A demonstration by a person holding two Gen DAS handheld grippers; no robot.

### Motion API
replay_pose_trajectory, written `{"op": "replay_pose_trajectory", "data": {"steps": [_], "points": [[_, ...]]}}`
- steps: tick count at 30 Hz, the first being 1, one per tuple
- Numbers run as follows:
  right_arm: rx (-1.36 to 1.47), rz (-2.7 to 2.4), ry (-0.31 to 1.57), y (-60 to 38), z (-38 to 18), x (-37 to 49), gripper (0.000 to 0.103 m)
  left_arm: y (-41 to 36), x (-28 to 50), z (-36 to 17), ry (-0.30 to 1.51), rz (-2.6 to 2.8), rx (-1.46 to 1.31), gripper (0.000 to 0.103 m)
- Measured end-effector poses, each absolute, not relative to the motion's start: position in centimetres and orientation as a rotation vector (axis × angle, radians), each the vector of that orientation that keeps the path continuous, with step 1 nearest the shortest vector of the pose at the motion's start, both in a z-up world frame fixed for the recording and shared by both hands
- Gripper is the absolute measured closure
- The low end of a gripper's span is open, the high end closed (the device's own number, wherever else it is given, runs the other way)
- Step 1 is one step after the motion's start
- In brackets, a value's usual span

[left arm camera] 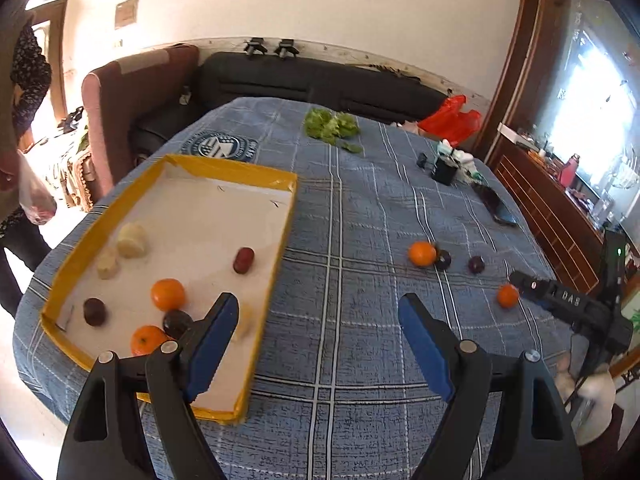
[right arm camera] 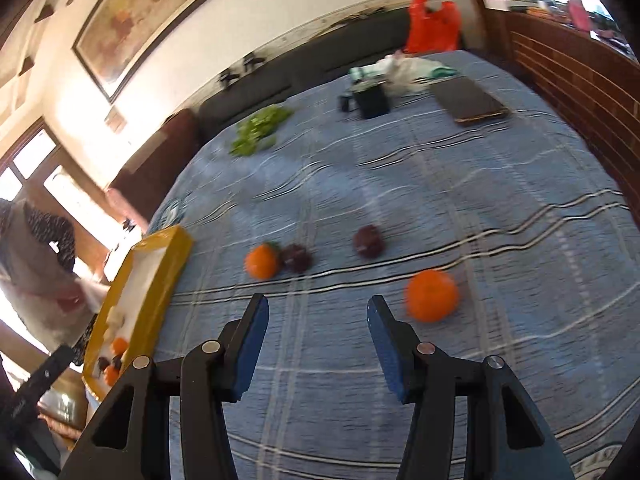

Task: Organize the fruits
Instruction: 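Move both open tools back toward the remaining oranges and plums, then grasp an orange with left tool while right tool grasps another orange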

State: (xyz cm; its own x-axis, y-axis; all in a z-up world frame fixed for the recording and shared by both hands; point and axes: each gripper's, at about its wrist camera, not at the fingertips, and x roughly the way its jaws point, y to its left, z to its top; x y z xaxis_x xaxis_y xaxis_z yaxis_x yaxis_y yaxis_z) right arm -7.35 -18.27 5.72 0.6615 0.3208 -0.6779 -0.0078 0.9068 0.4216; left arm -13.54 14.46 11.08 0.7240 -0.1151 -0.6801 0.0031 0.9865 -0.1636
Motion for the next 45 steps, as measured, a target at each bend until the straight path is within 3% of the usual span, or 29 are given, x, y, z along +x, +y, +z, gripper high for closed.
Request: {"op": "replay_pose_trajectory", "data": {"steps": [16, 21, 22, 23, 25, 45], "points": [[0.308, 0.066, 0.894, -20.1, 2.6, -4.5, 0.047, 9.4, -9.9, 8.9, 0.819, -0.203, -0.053, 0.024], [0.296, 0.056, 0.904, -20.2, 1.6, -4.2, 0.047, 6.2, -6.3, 8.3, 0.802, -0.259, 0.038, 0.036], [0.284, 0.055, 0.898, -20.1, 1.6, -4.2, 0.049, 5.7, -5.5, 7.9, 0.813, -0.267, 0.049, 0.044], [0.28, 0.053, 0.893, -20.1, 1.6, -4.2, 0.06, 5.3, -4.7, 7.5, 0.829, -0.278, 0.054, 0.054], [0.285, 0.057, 0.88, -20.2, 1.5, -4.3, 0.065, 4.8, -3.0, 6.6, 0.863, -0.306, 0.047, 0.06], [0.32, 0.091, 0.871, -20.4, 1.4, -4.1, 0.064, 0.1, 4.5, 1.8, 0.94, -0.486, 0.067, 0.058]]}}
